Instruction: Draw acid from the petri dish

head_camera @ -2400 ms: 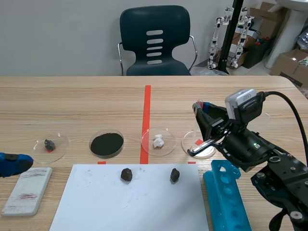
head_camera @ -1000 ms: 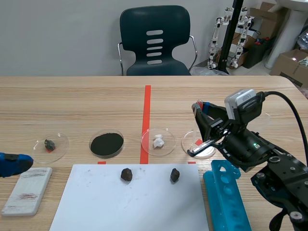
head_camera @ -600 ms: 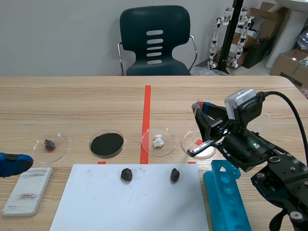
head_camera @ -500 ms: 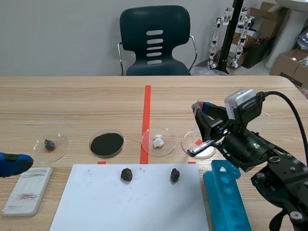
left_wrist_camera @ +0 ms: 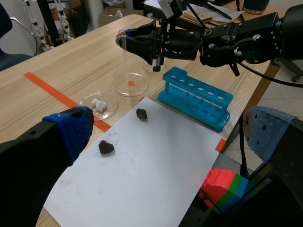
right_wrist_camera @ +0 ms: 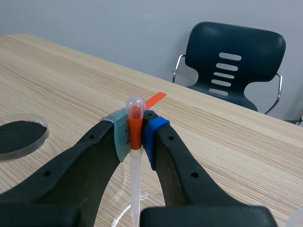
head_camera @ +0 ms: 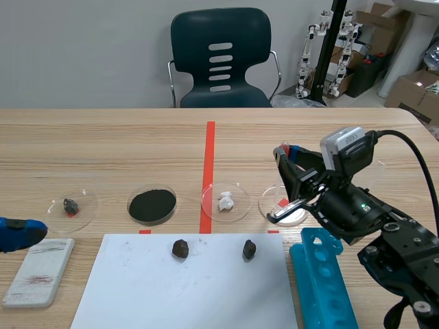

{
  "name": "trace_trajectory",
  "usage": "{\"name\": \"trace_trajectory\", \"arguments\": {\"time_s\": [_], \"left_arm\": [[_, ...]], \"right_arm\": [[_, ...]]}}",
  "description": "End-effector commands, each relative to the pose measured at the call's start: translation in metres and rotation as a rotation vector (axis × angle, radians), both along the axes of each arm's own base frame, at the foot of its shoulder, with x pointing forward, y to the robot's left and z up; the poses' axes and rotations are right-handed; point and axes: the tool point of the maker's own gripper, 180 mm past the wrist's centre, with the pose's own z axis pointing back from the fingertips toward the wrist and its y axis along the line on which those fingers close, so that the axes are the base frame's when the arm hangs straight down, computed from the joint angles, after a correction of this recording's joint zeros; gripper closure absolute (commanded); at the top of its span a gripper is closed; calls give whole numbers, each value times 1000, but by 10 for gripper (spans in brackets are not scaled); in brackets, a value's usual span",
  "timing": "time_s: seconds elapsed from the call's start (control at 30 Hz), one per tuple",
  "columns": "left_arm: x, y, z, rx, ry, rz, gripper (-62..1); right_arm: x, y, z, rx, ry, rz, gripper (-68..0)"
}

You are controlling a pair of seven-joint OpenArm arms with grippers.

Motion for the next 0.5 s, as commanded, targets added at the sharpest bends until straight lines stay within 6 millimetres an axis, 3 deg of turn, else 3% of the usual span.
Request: {"name": "trace_trajectory", "arguments": {"time_s": [0.0, 0.23, 0.47], "left_arm": [[-1, -2, 5, -31, -2, 7, -623], [-1, -2, 5, -31, -2, 7, -623], [-1, -2, 5, -31, -2, 7, -623]], "right_arm": [[6, -2, 9, 3, -30, -2, -53], [9, -10, 23, -10, -50, -15, -53], [-4, -13, 55, -45, -102, -6, -53]]}}
